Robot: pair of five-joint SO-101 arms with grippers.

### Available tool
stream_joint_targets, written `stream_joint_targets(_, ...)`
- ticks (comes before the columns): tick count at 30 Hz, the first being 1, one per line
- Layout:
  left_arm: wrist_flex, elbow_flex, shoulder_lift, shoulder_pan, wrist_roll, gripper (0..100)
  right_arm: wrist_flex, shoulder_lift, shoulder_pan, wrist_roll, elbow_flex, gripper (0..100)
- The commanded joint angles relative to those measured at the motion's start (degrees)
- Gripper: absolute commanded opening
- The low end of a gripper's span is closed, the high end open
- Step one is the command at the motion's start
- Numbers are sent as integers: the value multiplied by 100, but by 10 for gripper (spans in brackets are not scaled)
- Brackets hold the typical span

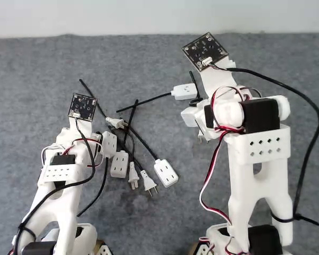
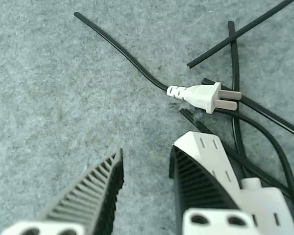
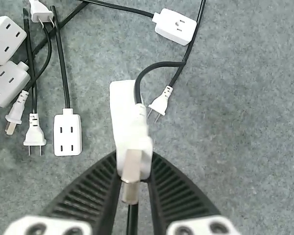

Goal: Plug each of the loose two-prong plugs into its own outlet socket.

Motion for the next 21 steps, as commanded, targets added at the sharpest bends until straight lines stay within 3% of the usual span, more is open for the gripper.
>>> stream_joint_targets(1,-132,-22,-35,-9,-105,160,136,-699,-4,-26,-79,8)
stream_joint_targets(21,-132,-22,-35,0,-105,160,31,-4602,-22,299,-53,8)
